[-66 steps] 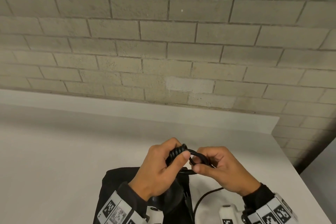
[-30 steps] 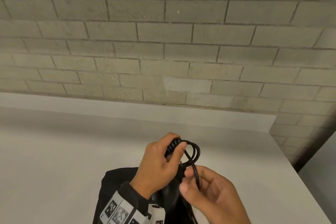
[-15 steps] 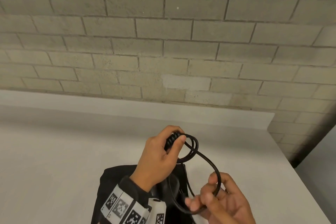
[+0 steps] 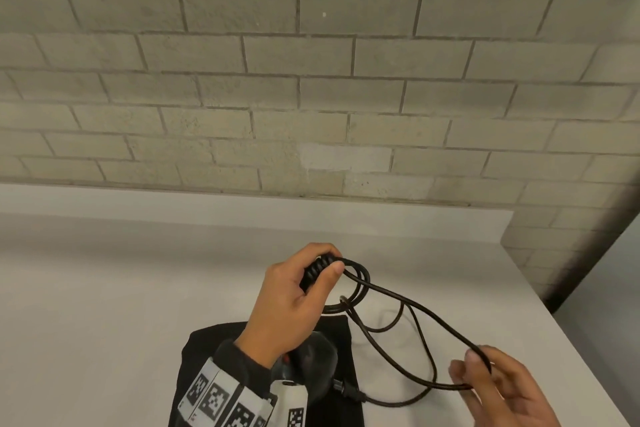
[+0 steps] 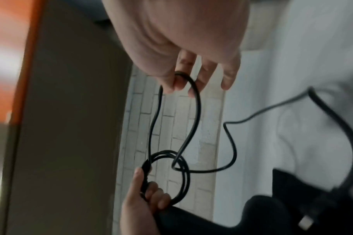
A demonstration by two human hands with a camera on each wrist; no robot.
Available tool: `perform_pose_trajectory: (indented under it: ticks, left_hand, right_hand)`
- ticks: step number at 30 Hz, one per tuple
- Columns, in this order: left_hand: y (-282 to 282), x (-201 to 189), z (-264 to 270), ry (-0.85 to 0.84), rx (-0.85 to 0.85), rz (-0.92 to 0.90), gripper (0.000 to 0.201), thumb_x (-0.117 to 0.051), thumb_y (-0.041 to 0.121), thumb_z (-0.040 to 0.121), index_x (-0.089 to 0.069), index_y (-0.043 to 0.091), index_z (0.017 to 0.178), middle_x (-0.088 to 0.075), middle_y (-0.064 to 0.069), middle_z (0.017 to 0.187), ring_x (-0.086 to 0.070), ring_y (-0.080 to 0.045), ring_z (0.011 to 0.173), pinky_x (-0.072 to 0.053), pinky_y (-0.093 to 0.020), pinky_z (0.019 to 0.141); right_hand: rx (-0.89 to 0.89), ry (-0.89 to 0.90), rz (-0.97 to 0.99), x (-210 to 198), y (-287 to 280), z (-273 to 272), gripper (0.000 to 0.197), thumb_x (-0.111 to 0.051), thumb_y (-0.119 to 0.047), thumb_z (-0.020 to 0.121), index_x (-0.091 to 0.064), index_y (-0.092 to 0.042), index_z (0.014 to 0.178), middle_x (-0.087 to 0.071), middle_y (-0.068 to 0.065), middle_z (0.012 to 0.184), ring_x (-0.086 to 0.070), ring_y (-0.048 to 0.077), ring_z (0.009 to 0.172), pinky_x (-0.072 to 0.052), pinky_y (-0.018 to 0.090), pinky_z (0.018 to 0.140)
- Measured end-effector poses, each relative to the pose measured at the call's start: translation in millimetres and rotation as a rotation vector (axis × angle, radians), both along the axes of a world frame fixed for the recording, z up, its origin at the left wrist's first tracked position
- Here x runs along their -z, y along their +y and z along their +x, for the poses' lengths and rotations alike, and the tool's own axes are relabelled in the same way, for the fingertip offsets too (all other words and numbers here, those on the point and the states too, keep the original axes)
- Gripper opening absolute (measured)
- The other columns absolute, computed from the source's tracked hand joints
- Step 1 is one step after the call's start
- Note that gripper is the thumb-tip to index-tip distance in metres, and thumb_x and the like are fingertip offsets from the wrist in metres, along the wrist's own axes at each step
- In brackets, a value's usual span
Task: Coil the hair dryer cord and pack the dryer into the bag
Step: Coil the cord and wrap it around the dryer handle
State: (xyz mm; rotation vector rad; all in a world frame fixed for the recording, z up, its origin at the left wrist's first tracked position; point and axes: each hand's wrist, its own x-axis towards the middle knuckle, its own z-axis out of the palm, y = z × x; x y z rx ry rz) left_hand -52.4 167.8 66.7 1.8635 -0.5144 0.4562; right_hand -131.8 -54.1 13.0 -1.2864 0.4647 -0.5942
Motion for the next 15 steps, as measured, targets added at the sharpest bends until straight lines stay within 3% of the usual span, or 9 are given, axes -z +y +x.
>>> perform_pose_trajectory:
  ticks: [2,4,6,9,10,12,13,14,15]
  left_hand:
    - [-5,1,-3,-0.031,0.029,0.031,0.016,-0.059,0.035,0.095,-0.067,0.025,0.105,-0.065,0.005,0.082,-0.059,-0.017,0.066,-0.049,-0.024,0.059]
    - [-8,2,-5,-0.034,0.051,0.043,0.017,-0.057,0.036,0.094,-0.066,0.026,0.104,-0.064,0.003,0.08,-0.057,-0.02,0.064,-0.048,-0.024,0.058]
    - [-8,2,-5,-0.029,0.056,0.042,0.017,-0.057,0.036,0.094,-0.066,0.027,0.104,-0.064,0.004,0.079,-0.056,-0.02,0.063,-0.046,-0.021,0.057]
    - [-6,3,-2,-0.028,0.042,0.042,0.017,-0.057,0.037,0.094,-0.066,0.027,0.104,-0.065,0.005,0.082,-0.058,-0.019,0.066,-0.048,-0.024,0.059]
    - [-6,3,-1,-0.025,0.035,0.036,0.018,-0.057,0.038,0.093,-0.066,0.027,0.104,-0.066,0.006,0.084,-0.06,-0.019,0.068,-0.049,-0.024,0.061]
    - [-4,3,0,-0.021,0.023,0.029,0.02,-0.057,0.04,0.093,-0.066,0.027,0.105,-0.067,0.01,0.087,-0.062,-0.017,0.073,-0.05,-0.022,0.064]
    - [-3,3,1,-0.02,0.018,0.027,0.02,-0.056,0.04,0.092,-0.066,0.027,0.104,-0.066,0.011,0.087,-0.062,-0.016,0.073,-0.05,-0.02,0.064]
    - [-1,3,2,-0.017,0.012,0.023,0.021,-0.056,0.041,0.092,-0.066,0.028,0.104,-0.066,0.012,0.086,-0.061,-0.013,0.071,-0.048,-0.017,0.062]
    - [0,4,2,-0.009,0.006,0.011,0.02,-0.056,0.042,0.092,-0.065,0.029,0.104,-0.065,0.014,0.085,-0.06,-0.009,0.069,-0.046,-0.015,0.061]
  right_hand:
    - [0.033,0.079,0.229,3,3,5,0.008,-0.066,-0.013,0.083,-0.067,-0.013,0.075,-0.066,0.009,0.068,-0.068,0.019,0.062,-0.057,0.046,0.083]
    - [-0.004,0.134,0.439,2,1,12,0.021,-0.064,-0.027,0.087,-0.059,-0.008,0.079,-0.065,0.012,0.085,-0.066,0.026,0.077,-0.049,0.053,0.09]
    - [-0.164,0.143,0.668,1,-3,16,0.044,-0.072,-0.048,0.067,-0.055,-0.008,0.07,-0.065,0.014,0.088,-0.07,0.031,0.078,-0.048,0.055,0.084]
    - [-0.361,0.001,0.906,3,0,19,0.065,-0.093,-0.053,0.017,-0.057,-0.007,0.047,-0.063,0.018,0.062,-0.074,0.035,0.071,-0.049,0.057,0.077]
    - [-0.461,-0.035,0.914,10,2,21,0.064,-0.093,-0.054,0.023,-0.056,-0.006,0.047,-0.056,0.017,0.056,-0.073,0.035,0.071,-0.05,0.058,0.08]
    - [-0.636,-0.152,0.845,19,4,26,0.057,-0.072,-0.061,0.066,-0.052,-0.008,0.06,-0.036,0.012,0.055,-0.06,0.029,0.063,-0.048,0.057,0.089]
    - [-0.522,-0.109,0.645,21,-5,29,0.053,-0.054,-0.062,0.081,-0.053,-0.01,0.069,-0.027,0.01,0.055,-0.046,0.027,0.057,-0.047,0.051,0.088]
    - [-0.412,-0.029,0.536,22,-12,24,0.055,-0.039,-0.059,0.091,-0.055,-0.008,0.079,-0.024,0.009,0.054,-0.037,0.026,0.055,-0.046,0.043,0.083]
    - [-0.508,-0.015,0.448,24,-15,22,0.06,-0.029,-0.055,0.097,-0.057,-0.003,0.086,-0.027,0.009,0.054,-0.034,0.023,0.052,-0.043,0.035,0.071]
